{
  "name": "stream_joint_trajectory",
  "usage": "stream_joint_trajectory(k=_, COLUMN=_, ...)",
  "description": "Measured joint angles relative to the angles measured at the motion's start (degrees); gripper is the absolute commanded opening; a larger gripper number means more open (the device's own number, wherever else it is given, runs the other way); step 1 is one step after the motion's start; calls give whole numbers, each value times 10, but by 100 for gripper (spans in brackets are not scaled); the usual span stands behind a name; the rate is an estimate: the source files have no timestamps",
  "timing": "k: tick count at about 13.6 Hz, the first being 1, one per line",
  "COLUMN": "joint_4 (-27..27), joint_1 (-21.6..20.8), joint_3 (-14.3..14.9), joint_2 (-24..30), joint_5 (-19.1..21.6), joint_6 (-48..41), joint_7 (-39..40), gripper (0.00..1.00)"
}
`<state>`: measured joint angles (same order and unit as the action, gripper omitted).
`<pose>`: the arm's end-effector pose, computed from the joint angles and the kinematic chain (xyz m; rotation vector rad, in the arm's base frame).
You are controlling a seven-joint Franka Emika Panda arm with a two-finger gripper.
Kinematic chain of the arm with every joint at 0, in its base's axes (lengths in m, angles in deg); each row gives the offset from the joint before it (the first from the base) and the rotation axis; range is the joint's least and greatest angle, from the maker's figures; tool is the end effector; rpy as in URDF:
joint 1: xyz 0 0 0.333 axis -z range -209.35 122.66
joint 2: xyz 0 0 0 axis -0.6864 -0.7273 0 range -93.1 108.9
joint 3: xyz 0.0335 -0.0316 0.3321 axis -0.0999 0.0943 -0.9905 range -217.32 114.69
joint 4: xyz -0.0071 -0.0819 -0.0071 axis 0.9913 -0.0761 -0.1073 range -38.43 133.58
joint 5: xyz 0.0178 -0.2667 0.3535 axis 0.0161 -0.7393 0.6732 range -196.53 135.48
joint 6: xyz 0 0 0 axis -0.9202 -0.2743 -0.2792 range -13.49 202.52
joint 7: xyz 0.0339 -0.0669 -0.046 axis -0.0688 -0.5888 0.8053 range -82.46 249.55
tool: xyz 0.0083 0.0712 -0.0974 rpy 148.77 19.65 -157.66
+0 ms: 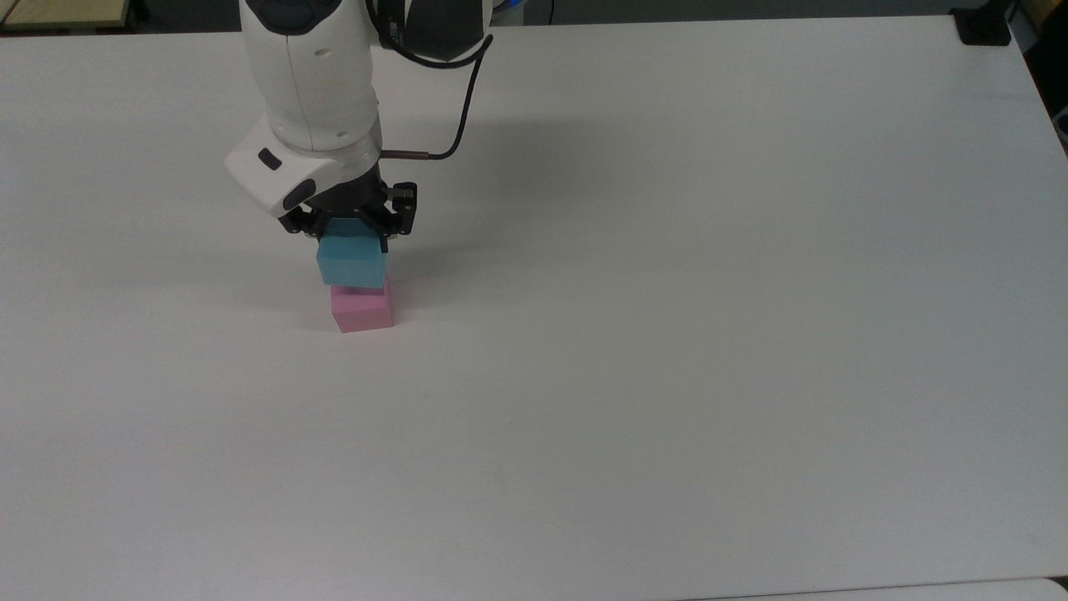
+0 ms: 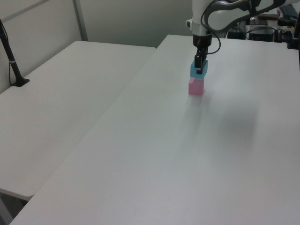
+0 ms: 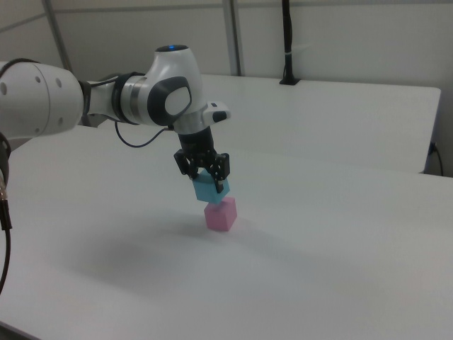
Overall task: Put blue cube on pink cube
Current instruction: 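Lower the light-blue cube onto the pink cube and open the gripper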
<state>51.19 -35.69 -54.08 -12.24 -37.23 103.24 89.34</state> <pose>0.7133 -0.0726 0.4022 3.0472 0.0938 0.0403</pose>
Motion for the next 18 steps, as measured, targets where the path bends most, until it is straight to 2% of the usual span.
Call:
stream_joint_trajectory(k=8, joint_4=0, joint_1=2, joint_3=0, joint_2=-20, joint_5=-12, joint_6=22, joint_7=0, gripper=42)
stream_joint_trajectory(k=9, joint_4=0, joint_1=2, joint_3=0, joint_2=-20, joint_5=-13, joint_6=22, joint_7=0, gripper=47)
stream_joint_trajectory(k=10, joint_4=0, joint_1=2, joint_3=0, joint_2=-21, joint_5=-13, joint_6=22, joint_7=0, gripper=79)
stream_joint_trajectory(k=11, joint_4=0, joint_1=3, joint_3=0, joint_2=-21, joint_5=-13, joint_6=22, joint_7=0, gripper=96)
stream_joint_trajectory(k=12, joint_4=0, joint_1=3, joint_3=0, joint_2=-22, joint_5=-13, joint_6=22, joint_7=0, gripper=100)
stream_joint_trajectory(k=18, joint_4=0, joint_1=3, joint_3=0, joint_2=-27, joint_5=-30, joint_6=22, joint_7=-1, gripper=100)
